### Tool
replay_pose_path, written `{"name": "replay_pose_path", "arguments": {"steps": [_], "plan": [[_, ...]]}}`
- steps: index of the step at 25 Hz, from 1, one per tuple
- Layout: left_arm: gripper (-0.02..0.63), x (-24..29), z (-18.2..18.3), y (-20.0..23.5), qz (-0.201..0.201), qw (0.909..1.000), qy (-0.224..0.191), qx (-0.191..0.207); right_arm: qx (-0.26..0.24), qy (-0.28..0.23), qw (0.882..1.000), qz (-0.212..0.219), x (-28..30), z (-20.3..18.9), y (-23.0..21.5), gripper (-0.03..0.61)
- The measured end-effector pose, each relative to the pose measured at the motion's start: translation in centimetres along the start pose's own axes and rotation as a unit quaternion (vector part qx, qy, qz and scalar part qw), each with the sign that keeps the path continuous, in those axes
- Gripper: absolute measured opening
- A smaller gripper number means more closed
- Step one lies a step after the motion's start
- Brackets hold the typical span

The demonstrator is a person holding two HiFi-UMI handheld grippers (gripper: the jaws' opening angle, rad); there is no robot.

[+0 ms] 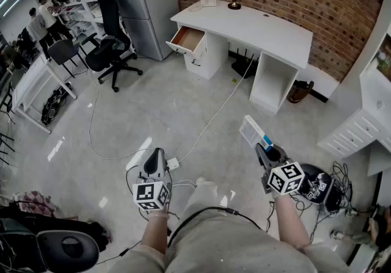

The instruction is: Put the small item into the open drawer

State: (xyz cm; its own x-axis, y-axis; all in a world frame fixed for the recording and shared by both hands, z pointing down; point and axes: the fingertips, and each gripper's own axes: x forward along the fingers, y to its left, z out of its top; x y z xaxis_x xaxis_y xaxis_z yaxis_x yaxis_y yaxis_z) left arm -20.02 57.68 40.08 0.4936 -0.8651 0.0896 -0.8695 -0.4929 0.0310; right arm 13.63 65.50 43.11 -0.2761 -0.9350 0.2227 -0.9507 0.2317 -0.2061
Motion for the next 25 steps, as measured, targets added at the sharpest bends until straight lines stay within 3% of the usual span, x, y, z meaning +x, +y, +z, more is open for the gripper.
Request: {"name": "replay_pose_path", "arguments": {"steps": [11, 18, 25], "plan": [[0.005, 8.2, -0.5, 1.9, -0.006, 1.0000, -0.004, 0.000, 0.003, 0.004, 1.000, -0.015, 5.2, 0.1, -3.8, 0.058], [0.005, 15.8, 0.2, 4.5, -0.006, 1.0000, -0.004, -0.006, 0.007, -0.001, 1.000, -0.008, 12.8, 2.5, -7.0, 0.060], [0.005, 22.0, 1.4, 10.2, 0.015, 0.9998, 0.000, -0.011, 0.007, 0.015, 1.000, 0.007, 22.3, 5.2, -8.0, 0.061]]}}
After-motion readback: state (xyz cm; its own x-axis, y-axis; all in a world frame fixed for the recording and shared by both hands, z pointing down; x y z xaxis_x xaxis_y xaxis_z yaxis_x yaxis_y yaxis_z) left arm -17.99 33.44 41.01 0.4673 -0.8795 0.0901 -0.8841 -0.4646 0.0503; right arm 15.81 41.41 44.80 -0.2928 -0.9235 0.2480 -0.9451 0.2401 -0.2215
